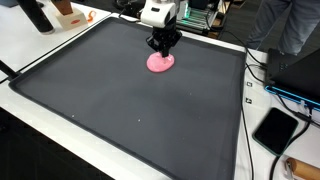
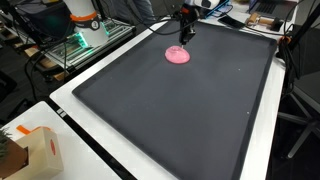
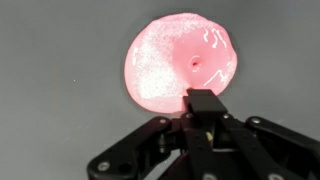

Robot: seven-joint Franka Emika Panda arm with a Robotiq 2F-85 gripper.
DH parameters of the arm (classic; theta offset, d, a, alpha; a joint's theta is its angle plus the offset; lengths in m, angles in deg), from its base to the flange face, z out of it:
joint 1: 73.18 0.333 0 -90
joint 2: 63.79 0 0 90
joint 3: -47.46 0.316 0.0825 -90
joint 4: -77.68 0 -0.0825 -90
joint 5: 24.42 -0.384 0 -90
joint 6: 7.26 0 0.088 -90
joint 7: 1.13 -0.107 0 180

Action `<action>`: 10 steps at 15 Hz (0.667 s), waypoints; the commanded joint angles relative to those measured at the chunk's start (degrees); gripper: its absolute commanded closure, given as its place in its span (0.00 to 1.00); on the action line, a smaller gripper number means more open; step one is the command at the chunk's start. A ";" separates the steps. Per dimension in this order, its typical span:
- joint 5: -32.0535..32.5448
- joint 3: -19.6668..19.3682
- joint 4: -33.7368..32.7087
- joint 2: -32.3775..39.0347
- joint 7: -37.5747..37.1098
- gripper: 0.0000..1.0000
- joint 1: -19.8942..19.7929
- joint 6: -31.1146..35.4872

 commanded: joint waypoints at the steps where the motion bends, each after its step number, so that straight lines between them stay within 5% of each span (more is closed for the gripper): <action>1: 1.07 0.13 1.39 0.47 -0.20 0.97 -0.36 2.41; 10: 0.35 0.46 1.10 -1.04 0.81 0.97 -0.68 0.05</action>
